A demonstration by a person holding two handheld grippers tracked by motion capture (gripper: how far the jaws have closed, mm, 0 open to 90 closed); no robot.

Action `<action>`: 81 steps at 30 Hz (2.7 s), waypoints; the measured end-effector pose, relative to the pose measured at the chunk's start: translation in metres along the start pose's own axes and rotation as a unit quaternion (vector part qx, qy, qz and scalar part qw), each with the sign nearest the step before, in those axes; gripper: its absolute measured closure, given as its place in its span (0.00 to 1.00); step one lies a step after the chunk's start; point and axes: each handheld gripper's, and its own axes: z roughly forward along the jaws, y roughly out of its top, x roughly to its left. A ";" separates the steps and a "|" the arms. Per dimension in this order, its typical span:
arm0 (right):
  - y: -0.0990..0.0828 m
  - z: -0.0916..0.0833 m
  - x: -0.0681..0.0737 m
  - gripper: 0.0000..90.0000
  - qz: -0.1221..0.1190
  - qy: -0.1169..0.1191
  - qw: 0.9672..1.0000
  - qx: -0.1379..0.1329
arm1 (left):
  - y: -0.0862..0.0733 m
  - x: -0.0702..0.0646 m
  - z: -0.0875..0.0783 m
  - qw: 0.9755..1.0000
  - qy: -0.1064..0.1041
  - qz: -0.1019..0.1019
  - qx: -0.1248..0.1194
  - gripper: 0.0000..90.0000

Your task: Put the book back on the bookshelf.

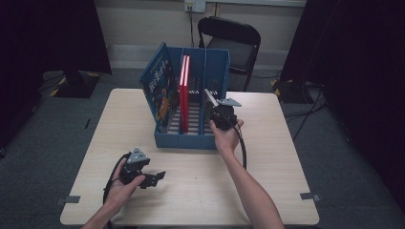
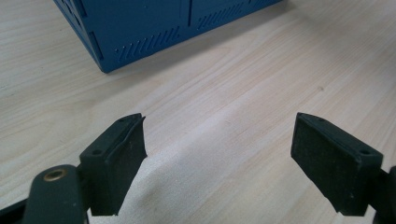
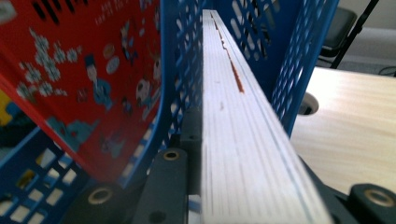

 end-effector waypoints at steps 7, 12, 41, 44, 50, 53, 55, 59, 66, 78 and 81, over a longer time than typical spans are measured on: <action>-0.004 0.000 0.000 0.85 -0.008 0.003 1.000 0.005 | 0.000 -0.001 0.001 1.000 0.000 -0.003 0.000 0.20; -0.009 -0.003 -0.002 0.85 -0.018 0.007 1.000 0.014 | 0.000 -0.001 0.001 1.000 0.000 -0.003 -0.001 0.20; -0.033 -0.025 -0.007 0.77 -0.047 0.036 0.998 0.034 | 0.000 -0.001 0.002 1.000 0.005 -0.002 0.003 0.19; -0.036 -0.032 -0.008 0.76 -0.044 0.039 0.998 0.032 | 0.000 -0.002 0.003 1.000 0.005 -0.003 0.002 0.19; -0.040 -0.047 -0.012 0.76 -0.035 0.051 0.998 0.026 | 0.000 -0.002 0.003 1.000 0.007 -0.010 0.004 0.19; -0.043 -0.052 -0.013 0.76 -0.033 0.054 0.998 0.024 | 0.000 -0.002 0.003 1.000 0.008 -0.011 0.005 0.19; -0.045 -0.055 -0.013 0.76 -0.034 0.054 0.998 0.024 | 0.000 -0.002 0.004 1.000 0.008 -0.010 0.004 0.19; -0.046 -0.056 -0.012 0.78 -0.034 0.056 0.998 0.022 | 0.000 -0.002 0.004 1.000 0.007 -0.009 0.005 0.19; -0.046 -0.053 -0.009 0.81 -0.032 0.048 0.998 0.020 | 0.001 -0.001 0.004 1.000 0.009 -0.009 0.006 0.19; -0.036 -0.038 0.002 0.81 -0.021 0.040 0.999 0.021 | 0.001 0.001 0.005 1.000 0.005 -0.010 0.006 0.19; -0.033 -0.034 0.004 0.80 -0.020 0.040 0.999 0.019 | 0.002 0.001 0.006 1.000 0.006 -0.012 0.003 0.19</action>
